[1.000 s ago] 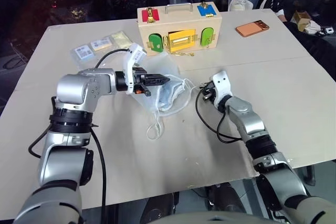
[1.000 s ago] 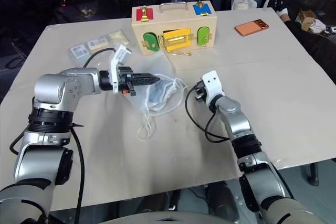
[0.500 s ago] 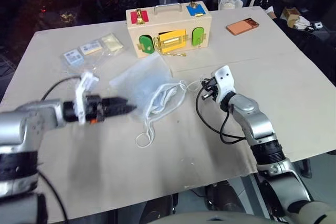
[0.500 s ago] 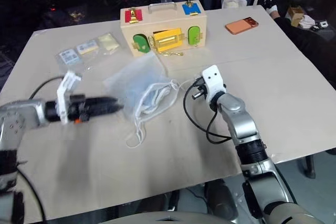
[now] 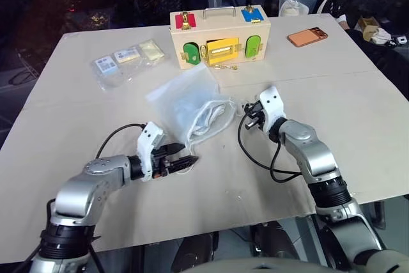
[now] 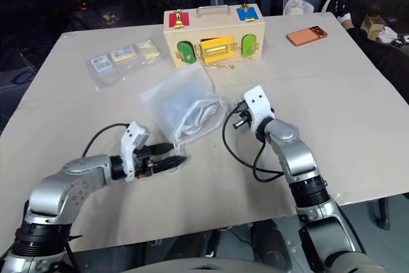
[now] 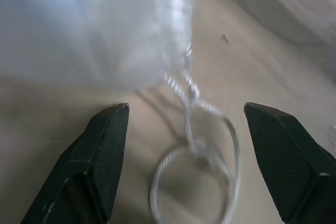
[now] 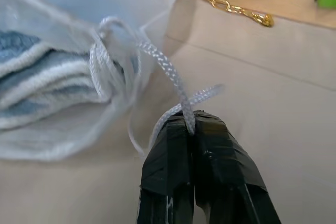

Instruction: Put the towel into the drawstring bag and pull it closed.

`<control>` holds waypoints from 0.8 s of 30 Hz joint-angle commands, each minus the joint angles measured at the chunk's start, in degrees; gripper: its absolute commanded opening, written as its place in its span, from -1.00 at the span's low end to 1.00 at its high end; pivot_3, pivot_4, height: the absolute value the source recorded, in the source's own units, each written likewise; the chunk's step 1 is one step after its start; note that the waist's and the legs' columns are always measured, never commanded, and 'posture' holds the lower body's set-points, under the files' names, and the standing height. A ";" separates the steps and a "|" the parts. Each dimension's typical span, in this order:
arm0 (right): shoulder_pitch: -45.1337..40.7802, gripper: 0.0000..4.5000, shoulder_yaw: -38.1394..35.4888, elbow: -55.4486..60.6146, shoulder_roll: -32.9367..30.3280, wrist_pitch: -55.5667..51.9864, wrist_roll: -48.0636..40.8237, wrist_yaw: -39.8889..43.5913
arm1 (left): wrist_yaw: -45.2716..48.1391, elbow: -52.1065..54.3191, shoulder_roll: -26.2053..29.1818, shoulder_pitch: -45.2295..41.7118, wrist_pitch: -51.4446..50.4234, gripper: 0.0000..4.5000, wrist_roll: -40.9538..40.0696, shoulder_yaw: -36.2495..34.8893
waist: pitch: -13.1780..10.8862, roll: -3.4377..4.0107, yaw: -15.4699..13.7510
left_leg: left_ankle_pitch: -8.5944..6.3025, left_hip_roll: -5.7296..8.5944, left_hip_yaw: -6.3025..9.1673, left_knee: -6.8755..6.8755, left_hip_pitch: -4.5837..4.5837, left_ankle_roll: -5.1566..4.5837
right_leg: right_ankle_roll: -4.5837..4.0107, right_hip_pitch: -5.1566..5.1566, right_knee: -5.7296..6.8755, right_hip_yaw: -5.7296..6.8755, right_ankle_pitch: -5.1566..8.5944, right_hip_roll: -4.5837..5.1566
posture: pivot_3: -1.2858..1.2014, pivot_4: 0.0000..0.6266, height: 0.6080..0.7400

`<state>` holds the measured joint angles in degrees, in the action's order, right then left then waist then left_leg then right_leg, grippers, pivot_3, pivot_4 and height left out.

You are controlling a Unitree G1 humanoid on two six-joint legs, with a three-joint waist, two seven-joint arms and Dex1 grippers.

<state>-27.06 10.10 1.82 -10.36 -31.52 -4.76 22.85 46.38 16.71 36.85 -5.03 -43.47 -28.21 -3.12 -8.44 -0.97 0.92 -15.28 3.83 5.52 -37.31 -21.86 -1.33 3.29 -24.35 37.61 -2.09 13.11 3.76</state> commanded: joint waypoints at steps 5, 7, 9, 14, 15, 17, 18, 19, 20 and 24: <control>-0.52 -1.00 -2.04 5.48 -0.34 -0.46 -0.48 -1.48 | -0.41 -0.22 -4.17 -0.13 -0.26 -0.77 -3.33 0.83 | -0.01 0.00 0.03 | 0.00 0.00 0.02 -0.03 0.02 0.00 | 0.00 0.09 -0.07 0.05 0.00 -0.02 | 0.03 -0.52 1.00; -1.18 -1.00 -3.19 6.63 -0.74 -0.38 -0.65 -2.00 | 0.40 0.43 -4.12 -1.42 -5.08 -0.99 -10.37 -4.14 | -0.03 -0.01 0.06 | 0.00 -0.02 0.03 -0.03 0.01 0.00 | 0.00 0.08 -0.09 0.05 0.00 -0.04 | 0.03 -0.52 1.00; -2.75 -1.00 -5.38 8.80 -1.50 -1.06 -1.41 -2.37 | -0.97 -1.83 -2.96 -7.33 -14.07 -0.99 -21.84 -12.47 | -0.07 -0.05 0.02 | 0.00 -0.04 0.05 -0.03 -0.04 0.00 | 0.00 0.03 -0.08 0.07 0.00 -0.07 | 0.03 -0.52 1.00; -7.23 -1.00 -8.87 12.09 -4.84 -3.41 -3.02 -1.61 | 4.04 -6.34 6.14 -15.01 -18.82 -0.99 -26.30 -15.75 | -0.04 0.02 0.57 | 0.03 -0.01 0.26 -0.08 0.01 0.05 | 0.00 0.14 -0.05 0.40 0.00 -0.20 | 0.03 -0.52 1.00; -8.37 -1.00 -9.40 11.96 -5.78 -3.39 -3.03 -1.46 | 4.22 -7.55 6.69 -16.45 -17.91 -0.99 -25.71 -15.68 | -0.02 0.05 0.67 | 0.03 0.00 0.23 -0.03 0.08 0.05 | 0.00 0.22 -0.15 0.40 0.01 -0.21 | 0.03 -0.52 1.00; -10.90 -1.00 -10.59 11.15 -7.55 -3.14 -2.49 -1.85 | 3.26 -10.19 6.60 -20.10 -16.98 -0.99 -25.67 -16.56 | -0.09 0.03 0.77 | 0.03 0.00 0.21 -0.01 0.07 0.04 | 0.00 0.28 -0.31 0.41 0.01 -0.20 | 0.03 -0.52 1.00; -12.26 -1.00 -11.23 10.53 -8.40 -2.86 -2.23 -2.18 | 2.75 -11.37 6.39 -22.07 -16.75 -0.99 -25.91 -17.06 | -0.13 -0.03 0.74 | 0.03 0.00 0.27 -0.03 -0.01 0.05 | 0.00 0.25 -0.34 0.48 0.01 -0.20 | 0.03 -0.52 1.00; -14.40 -1.00 -12.18 9.78 -9.53 -2.38 -2.19 -2.40 | 1.51 -13.12 6.08 -25.39 -16.37 -0.99 -26.34 -18.06 | -0.15 -0.07 0.71 | 0.04 0.00 0.31 -0.05 -0.10 0.06 | 0.00 0.19 -0.35 0.52 0.00 -0.20 | 0.03 -0.52 1.00; -16.55 -1.00 -13.07 8.97 -10.64 -1.85 -2.22 -2.52 | -0.04 -15.29 5.65 -28.97 -16.19 -0.99 -27.01 -19.28 | -0.19 -0.10 0.55 | 0.04 0.00 0.34 -0.05 -0.13 0.06 | 0.00 0.16 -0.34 0.55 0.00 -0.19 | 0.03 -0.52 1.00; -24.71 -1.00 -16.11 7.18 -14.78 -1.96 -3.81 -1.33 | -2.89 -24.83 5.40 -41.56 -15.24 -0.99 -28.36 -22.89 | -0.18 -0.10 0.69 | 0.04 0.00 0.38 -0.04 -0.26 0.07 | 0.00 0.06 -0.43 0.60 0.00 -0.10 | 0.03 -0.52 1.00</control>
<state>-49.54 -3.49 7.90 -23.93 -34.37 -7.64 21.04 44.05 -6.10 41.58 -44.68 -59.80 -55.16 -23.34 -8.61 -1.07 1.61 -15.23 3.83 5.90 -37.30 -22.12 -1.25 3.29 -24.28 37.09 -1.49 13.11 3.67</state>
